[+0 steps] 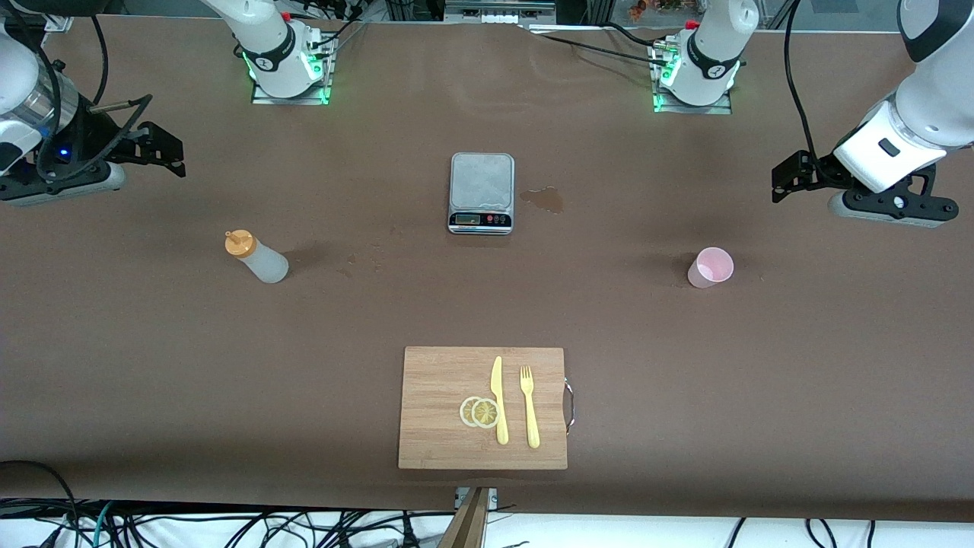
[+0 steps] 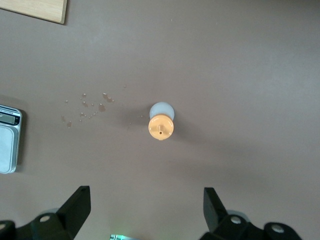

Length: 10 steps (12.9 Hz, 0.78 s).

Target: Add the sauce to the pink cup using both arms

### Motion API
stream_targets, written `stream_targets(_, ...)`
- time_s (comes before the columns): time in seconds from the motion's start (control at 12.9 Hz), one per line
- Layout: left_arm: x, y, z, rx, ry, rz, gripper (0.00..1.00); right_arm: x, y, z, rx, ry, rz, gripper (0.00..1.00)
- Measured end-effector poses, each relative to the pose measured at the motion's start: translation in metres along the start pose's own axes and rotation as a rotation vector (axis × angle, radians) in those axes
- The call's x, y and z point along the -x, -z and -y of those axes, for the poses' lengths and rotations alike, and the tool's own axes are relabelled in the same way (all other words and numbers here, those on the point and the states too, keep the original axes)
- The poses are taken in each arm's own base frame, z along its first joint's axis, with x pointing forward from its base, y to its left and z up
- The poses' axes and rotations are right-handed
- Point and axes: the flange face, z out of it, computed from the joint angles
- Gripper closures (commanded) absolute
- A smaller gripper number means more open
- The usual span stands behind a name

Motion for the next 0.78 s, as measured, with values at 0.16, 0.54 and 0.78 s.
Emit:
stream_targets(0.16,0.0,0.0,0.0,0.0,-0.001,0.0,0.0,0.003,0.002,0.0,-0.002,-0.016,0.01,0.0)
stream_targets(0.54,0.001,-0.001,-0.005,-0.001,-0.01,0.008,0.0,0.005,0.001,-0.007,-0.007,-0.035,0.016,0.0)
stream_targets(0.78,0.003,-0.012,-0.011,-0.001,-0.02,0.068,0.0,0.005,0.0,-0.006,-0.012,-0.035,0.018,0.0)
